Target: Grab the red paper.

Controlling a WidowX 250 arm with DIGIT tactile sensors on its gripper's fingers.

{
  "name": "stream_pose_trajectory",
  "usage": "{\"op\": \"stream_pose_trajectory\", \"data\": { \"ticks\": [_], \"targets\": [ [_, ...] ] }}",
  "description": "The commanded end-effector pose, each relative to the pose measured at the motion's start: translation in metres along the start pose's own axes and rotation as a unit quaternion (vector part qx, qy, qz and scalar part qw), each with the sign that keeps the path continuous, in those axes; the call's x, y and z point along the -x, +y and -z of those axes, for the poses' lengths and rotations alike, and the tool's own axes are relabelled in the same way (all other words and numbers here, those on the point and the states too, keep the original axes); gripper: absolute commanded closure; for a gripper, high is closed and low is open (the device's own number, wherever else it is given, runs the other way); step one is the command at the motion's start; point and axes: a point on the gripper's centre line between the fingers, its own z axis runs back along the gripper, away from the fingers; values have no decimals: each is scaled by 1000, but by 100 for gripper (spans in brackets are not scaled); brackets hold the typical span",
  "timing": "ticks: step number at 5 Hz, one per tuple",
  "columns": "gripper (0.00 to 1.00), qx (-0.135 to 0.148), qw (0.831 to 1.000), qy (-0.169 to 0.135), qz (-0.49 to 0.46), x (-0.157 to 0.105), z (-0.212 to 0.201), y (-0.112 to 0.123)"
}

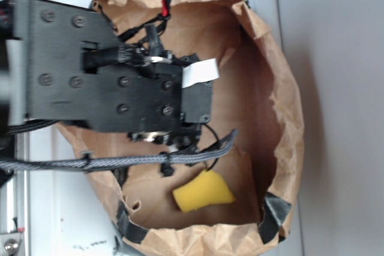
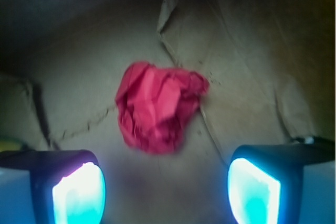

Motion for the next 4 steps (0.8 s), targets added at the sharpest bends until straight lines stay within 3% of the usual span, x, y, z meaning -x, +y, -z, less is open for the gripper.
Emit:
{"op": "stream_pose_trajectory", "data": {
  "ticks": [1,4],
  "targets": [
    [0,32,999,-15,0,-21,4,6],
    [0,17,999,-41,-26,-21,27,2]
  ]
}}
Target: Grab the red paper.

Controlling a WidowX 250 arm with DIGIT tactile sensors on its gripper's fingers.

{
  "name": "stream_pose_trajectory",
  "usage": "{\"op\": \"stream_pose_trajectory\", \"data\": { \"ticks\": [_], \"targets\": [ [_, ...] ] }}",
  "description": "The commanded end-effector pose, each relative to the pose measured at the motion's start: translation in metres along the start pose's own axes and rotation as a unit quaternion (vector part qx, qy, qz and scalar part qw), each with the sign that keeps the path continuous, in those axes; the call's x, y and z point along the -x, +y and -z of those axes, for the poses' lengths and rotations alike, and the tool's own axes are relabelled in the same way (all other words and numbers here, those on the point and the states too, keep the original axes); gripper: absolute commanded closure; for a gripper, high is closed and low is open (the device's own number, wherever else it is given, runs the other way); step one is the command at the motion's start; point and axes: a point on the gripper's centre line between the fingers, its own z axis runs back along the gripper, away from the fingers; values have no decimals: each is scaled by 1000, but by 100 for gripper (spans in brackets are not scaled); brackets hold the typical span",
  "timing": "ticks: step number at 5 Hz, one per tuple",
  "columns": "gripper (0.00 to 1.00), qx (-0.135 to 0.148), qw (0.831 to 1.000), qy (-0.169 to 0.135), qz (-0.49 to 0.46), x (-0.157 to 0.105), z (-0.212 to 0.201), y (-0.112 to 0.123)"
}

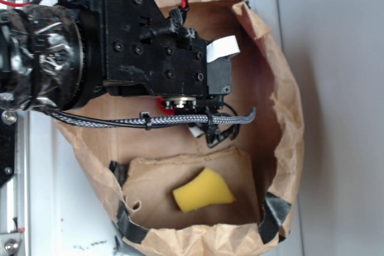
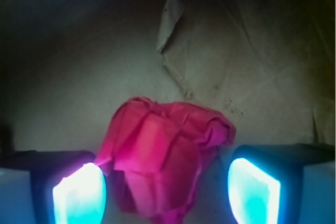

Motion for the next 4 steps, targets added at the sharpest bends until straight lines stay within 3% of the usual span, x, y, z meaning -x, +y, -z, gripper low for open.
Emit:
{"op": "stream_pose_trajectory", "data": {
  "ticks": [1,2,3,4],
  "targets": [
    [0,-1,999,-36,-12,-1,8,-6],
    [0,-9,999,-43,-8,5,15,-10],
    [100,-18,999,-43,-9,6,18,-9],
    [100,-19,999,-43,-10,6,17,-9]
  ]
}}
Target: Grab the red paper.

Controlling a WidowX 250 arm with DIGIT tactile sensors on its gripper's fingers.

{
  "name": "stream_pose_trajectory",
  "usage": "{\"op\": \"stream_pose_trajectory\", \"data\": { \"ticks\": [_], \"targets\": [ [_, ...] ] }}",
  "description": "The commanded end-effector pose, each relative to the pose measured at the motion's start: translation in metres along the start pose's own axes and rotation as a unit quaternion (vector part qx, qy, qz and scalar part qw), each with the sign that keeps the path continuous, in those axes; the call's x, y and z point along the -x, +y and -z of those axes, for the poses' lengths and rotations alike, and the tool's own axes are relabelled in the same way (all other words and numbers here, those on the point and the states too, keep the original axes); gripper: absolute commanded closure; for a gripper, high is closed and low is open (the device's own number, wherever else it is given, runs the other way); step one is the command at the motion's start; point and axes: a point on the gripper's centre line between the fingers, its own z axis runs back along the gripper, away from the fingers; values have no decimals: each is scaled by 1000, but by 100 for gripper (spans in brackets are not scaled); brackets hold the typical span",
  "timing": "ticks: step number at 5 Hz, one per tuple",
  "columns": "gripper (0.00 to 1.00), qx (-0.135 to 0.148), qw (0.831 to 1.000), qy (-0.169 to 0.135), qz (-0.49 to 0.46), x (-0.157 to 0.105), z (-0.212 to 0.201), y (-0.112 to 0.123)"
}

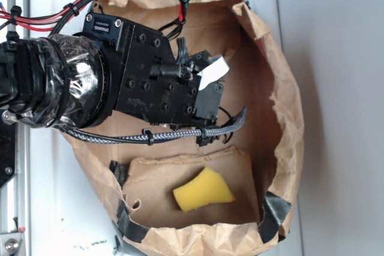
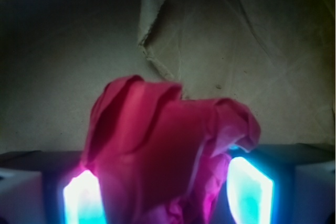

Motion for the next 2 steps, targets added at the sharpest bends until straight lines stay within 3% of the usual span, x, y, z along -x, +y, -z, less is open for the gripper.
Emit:
{"op": "stream_pose_trajectory", "data": {
  "ticks": [1,2],
  "targets": [
    [100,6,1000,3,5,-8,-13,1],
    [100,11,1000,15,9,-12,-32,4]
  ]
}}
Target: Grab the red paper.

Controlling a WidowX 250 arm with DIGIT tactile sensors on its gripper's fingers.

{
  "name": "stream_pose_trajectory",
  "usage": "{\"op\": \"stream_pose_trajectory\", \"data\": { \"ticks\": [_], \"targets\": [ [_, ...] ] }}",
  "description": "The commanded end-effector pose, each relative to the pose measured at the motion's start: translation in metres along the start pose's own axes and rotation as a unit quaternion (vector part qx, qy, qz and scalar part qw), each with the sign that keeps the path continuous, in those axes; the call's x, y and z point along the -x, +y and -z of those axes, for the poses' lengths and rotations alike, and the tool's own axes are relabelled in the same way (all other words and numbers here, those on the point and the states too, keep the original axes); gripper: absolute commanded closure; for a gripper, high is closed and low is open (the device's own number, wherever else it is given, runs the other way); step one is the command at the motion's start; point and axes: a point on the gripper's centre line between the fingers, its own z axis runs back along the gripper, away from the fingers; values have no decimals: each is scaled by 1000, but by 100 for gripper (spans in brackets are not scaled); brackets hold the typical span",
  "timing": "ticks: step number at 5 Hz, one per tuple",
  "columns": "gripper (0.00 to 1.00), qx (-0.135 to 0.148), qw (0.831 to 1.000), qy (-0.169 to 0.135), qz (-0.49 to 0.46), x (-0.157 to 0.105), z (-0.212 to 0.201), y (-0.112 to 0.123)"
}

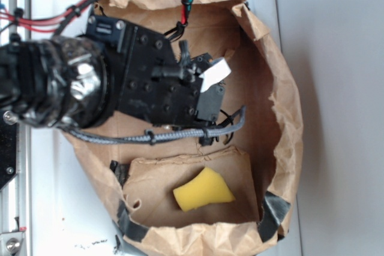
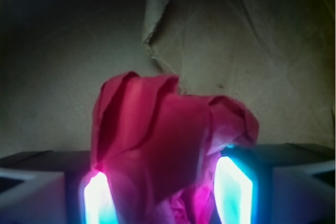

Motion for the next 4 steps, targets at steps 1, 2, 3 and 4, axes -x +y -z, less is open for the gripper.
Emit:
{"op": "stream_pose_trajectory", "data": {
  "ticks": [1,2,3,4],
  "targets": [
    [100,29,999,8,13,-14,-56,9],
    [100,37,999,15,23,-11,-78,14],
    [100,45,999,18,25,-10,-89,15],
    [100,57,998,21,30,-7,-111,9]
  ]
}}
